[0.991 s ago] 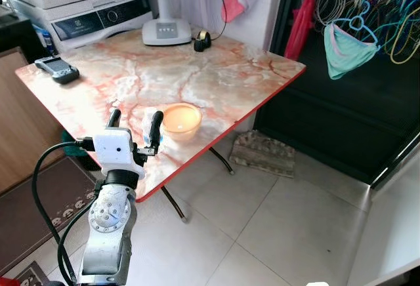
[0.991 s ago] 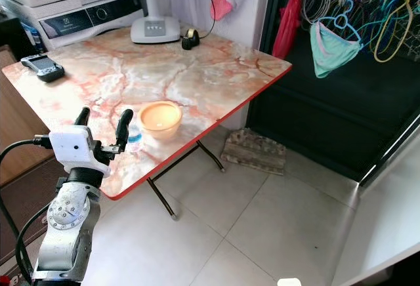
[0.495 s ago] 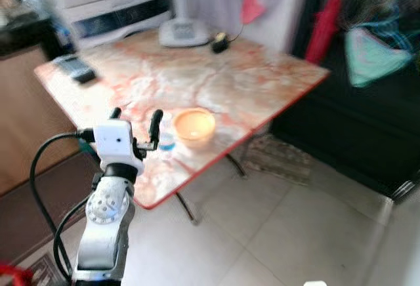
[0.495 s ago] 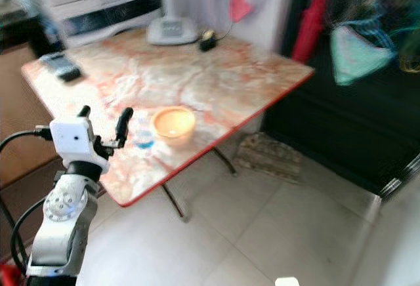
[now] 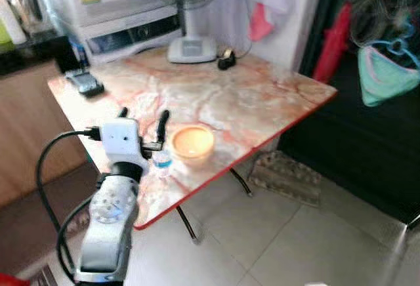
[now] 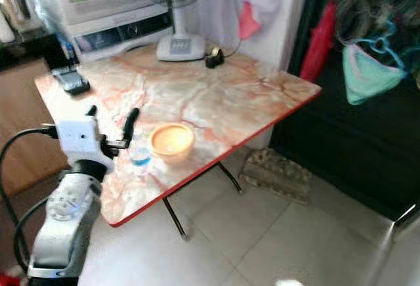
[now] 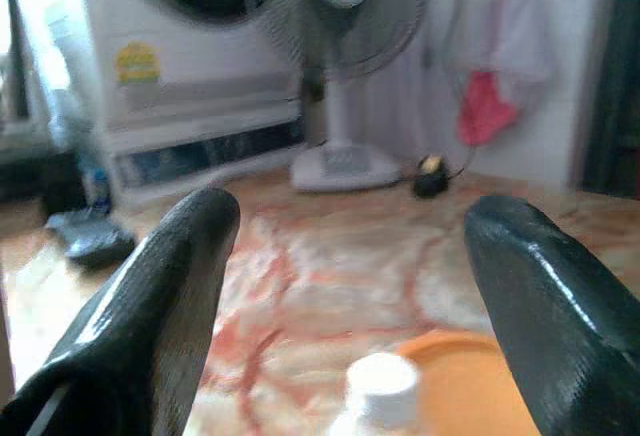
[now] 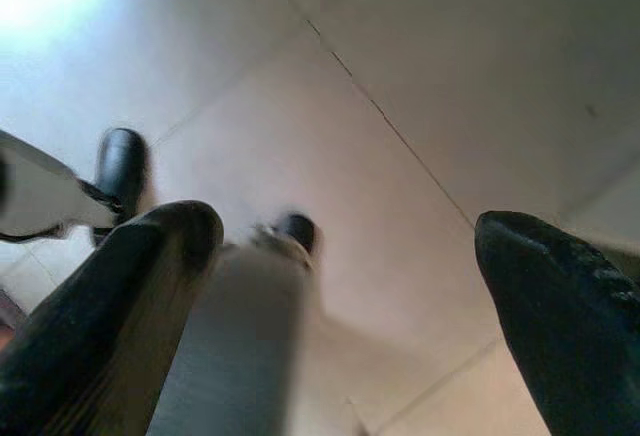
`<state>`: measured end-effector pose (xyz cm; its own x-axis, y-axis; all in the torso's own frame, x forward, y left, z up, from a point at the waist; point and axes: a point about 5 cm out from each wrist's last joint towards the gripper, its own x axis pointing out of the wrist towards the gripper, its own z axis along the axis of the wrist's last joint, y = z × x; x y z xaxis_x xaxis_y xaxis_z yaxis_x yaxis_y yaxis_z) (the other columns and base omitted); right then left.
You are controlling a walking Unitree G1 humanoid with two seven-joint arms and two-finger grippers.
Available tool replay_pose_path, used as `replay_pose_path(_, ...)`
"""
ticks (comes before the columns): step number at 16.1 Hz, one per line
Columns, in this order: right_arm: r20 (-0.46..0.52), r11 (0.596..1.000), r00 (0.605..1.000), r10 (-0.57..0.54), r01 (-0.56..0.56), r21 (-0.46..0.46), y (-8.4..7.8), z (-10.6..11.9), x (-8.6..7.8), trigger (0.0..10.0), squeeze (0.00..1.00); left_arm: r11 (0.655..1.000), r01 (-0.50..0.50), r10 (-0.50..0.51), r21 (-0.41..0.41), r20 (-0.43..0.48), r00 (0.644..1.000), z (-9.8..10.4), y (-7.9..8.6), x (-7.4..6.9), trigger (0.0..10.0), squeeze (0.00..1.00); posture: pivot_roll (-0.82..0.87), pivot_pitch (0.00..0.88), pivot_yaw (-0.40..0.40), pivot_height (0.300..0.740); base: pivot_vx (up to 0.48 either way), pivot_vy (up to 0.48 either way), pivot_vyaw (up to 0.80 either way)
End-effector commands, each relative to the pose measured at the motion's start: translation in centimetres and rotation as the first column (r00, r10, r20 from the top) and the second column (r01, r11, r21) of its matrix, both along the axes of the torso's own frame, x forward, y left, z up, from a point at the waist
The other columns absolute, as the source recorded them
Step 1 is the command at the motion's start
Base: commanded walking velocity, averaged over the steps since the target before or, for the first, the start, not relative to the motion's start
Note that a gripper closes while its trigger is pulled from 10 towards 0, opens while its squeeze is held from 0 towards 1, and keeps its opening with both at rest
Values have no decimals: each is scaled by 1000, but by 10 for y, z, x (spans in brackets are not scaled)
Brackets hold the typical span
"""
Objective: Restocking fridge
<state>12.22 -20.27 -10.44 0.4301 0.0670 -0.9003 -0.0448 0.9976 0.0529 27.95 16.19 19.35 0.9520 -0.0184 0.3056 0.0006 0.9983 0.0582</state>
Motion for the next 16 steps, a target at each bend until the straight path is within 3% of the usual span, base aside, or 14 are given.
replay_pose_path(1, 9, 1000, 1000, 10, -10, -8, -3, 1, 2, 10000, 0, 1000, -12, 12, 9, -5, 1000, 2, 2, 0, 10000, 0, 133, 0, -14, 740, 289, 0, 0)
replay_pose_path(4, 17, 997, 997, 70, -70, -27, -3, 2, 4, 10000, 0, 1000, -17, 17, 8, -9, 1000, 1, 1, -1, 10000, 0, 136, 0, -16, 740, 290, 0, 479)
replay_pose_path(6, 19, 999, 999, 42, -41, -17, -3, 2, 3, 10000, 0, 1000, -18, 18, 9, -10, 1000, 0, 0, -2, 10000, 0, 135, 0, -18, 740, 261, 0, 694)
replay_pose_path(9, 15, 1000, 1000, 27, -27, -10, -3, 2, 2, 10000, 0, 1000, 13, -13, 9, -13, 1000, 1, -4, -3, 10000, 0, 137, 0, -19, 740, 0, 0, 0)
replay_pose_path(12, 17, 999, 999, 34, -34, -10, -2, 2, 3, 10000, 0, 995, 82, -76, 54, -101, 992, 2, -12, -1, 10000, 0, 144, 0, -22, 740, 0, 0, 0)
replay_pose_path(16, 18, 999, 999, 33, -33, -6, -1, 2, 5, 10000, 0, 974, 173, -147, 146, -172, 974, 20, -20, 2, 10000, 0, 154, 0, -25, 740, 0, 0, 0)
